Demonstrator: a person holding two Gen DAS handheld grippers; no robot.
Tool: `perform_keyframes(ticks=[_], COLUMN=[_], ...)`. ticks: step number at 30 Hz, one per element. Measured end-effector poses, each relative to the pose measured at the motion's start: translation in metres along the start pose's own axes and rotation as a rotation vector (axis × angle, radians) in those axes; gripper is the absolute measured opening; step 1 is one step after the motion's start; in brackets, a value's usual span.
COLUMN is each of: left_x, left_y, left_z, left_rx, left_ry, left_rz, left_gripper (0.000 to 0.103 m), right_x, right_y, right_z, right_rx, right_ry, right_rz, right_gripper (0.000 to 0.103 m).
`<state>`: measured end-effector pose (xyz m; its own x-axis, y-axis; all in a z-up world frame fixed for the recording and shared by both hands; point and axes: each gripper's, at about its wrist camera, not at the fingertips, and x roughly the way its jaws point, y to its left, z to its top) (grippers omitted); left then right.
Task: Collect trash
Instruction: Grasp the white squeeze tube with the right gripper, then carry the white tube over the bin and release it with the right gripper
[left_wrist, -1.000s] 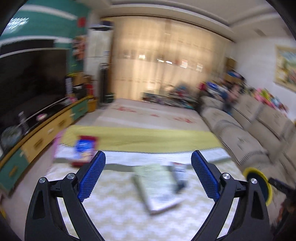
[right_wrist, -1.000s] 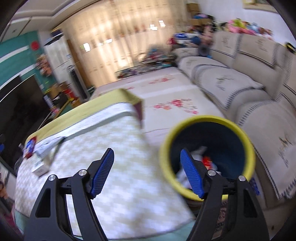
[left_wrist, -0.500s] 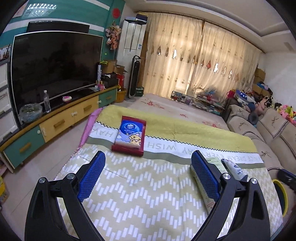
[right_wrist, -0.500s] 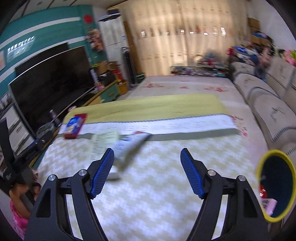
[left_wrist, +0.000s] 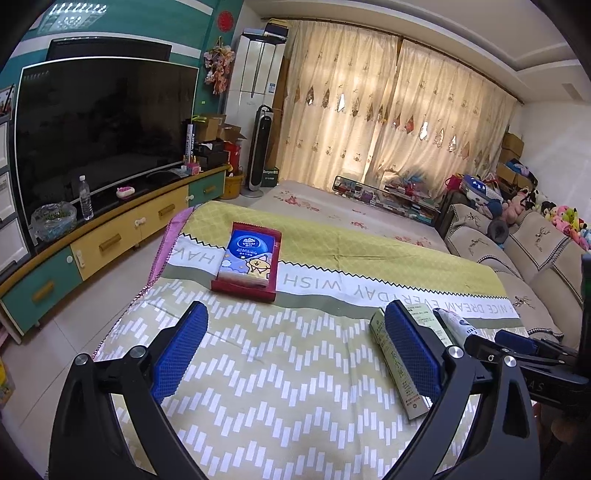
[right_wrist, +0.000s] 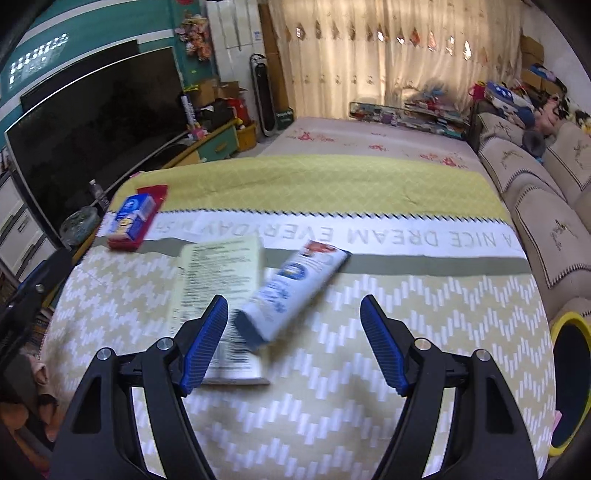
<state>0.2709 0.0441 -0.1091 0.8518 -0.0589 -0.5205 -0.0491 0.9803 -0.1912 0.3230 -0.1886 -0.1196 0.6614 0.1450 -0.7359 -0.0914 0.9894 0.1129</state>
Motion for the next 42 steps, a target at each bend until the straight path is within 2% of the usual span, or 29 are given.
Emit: perform_keyframes(ticks=[5,11,15,19,21,23,27,33,38,42], left_x=[-0.001,0.002,0.002,0.003,0.003,0.003,0.003,0.002,0.002,0.002], left_y=[-0.004,-0.005,-0.006,-0.007,-0.008,-0.007,-0.009,-0.009,-0.01,-0.011], left_z=[-0.001,-0.002,-0.002,-0.003,-0.003,-0.003,-0.003,-0.004,-0.004,-0.004], left_rx=[0.002,0.012,0.014,0.017,0.021,0.022,0.028,0.035,0.037,0.045], left_ry=[0.007,0.014,0.016,0.018,0.018,0.019,0.019,0.019,0.019,0.02], left_rz=[-0.004,0.0,-0.001,-0.004,-0.005,-0.007,-0.01,-0.012,-0.011,-0.012], left_gripper=[0.095,0.095,0.095,0.095,0.095,0.095,0.095,0.095,0.095,0.095], right_x=[0.003,0.021,0.041,0.051,0.05,0.05,0.038,-0.004,-0.046,-0.074], right_y=[-0.02,-0.016,-0.016,-0.015,-0.015,-0.016,-0.025,-0.049,-0.092,-0.141], right_z=[-0.002,0.0,0.001,0.001,0.0,0.001,-0.002,-0.008,-0.022,-0.041], right_rx=[0.036,0.005,0.012,0.007,-0.001,0.007,0.022,0.064,0.131,0.216], right_ry=[0.003,0.033,0.096,0.115,0.114,0.115,0.107,0.047,-0.012,-0.047], right_rz=[-0.021,-0.048,-0.031,-0.045,-0.056,-0.046,-0.017,0.007,-0.026,-0.119], right_gripper=[0.07,0.069,0.056,0.045,0.024,0.021,0.018,0.018,0.018,0.018])
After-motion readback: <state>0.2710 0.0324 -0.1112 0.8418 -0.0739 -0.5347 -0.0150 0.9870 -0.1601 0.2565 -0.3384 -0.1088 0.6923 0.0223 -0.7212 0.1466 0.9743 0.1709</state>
